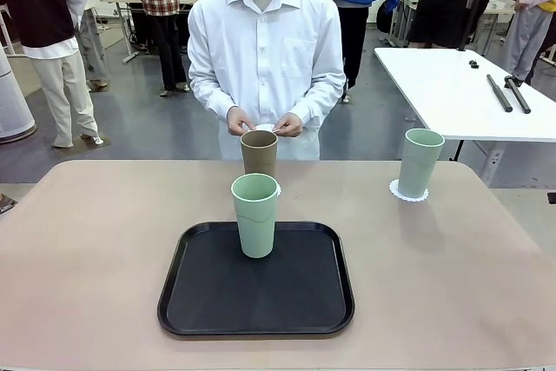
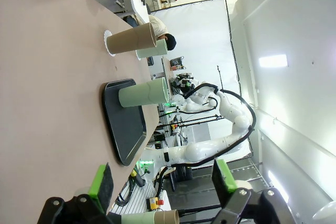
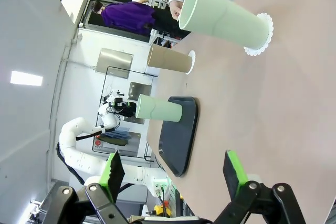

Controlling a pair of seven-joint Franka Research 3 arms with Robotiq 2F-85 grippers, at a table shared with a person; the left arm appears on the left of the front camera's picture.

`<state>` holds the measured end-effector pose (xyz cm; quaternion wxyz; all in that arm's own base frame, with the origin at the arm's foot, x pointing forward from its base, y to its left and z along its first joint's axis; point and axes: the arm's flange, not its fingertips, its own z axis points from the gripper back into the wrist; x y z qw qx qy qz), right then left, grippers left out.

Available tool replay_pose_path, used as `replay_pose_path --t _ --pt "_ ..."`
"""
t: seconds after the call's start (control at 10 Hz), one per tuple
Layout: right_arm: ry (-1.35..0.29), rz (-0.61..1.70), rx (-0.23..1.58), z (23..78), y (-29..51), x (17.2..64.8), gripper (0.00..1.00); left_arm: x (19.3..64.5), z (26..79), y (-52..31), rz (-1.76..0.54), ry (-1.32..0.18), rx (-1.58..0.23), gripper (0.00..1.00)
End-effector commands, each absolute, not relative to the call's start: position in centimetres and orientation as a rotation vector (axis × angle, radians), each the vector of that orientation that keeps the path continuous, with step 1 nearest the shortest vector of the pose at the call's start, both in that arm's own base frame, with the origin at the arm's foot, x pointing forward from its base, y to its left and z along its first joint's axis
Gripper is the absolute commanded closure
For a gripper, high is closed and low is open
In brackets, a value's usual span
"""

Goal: Place coasters on the table and set cups on them.
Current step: Take one Reusable plastic cup from the Flat Tray and place it on a coaster set by the human.

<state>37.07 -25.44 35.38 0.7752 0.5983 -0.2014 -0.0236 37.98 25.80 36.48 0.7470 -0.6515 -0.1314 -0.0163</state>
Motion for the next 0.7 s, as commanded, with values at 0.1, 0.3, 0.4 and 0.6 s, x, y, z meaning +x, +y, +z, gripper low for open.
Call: replay_pose_path --t 0.1,0.3,0.4,0.6 --pt "-0.440 -0.056 1.295 35.38 -25.63 36.92 0.00 37.87 36.68 25.85 -0.043 -0.301 -1.432 0.00" --pt "-0.440 -0.056 1.295 35.38 -25.63 36.92 0.00 37.87 36.68 25.85 -0.043 -0.301 -1.432 0.00" --pt "-0.440 -0.056 1.295 35.38 -25.63 36.92 0.00 37.87 36.68 25.85 -0.043 -0.301 -1.432 0.00" --pt "-0.440 -0.056 1.295 35.38 -25.63 36.92 0.00 37.87 36.68 25.85 -0.043 -0.301 -1.432 0.00"
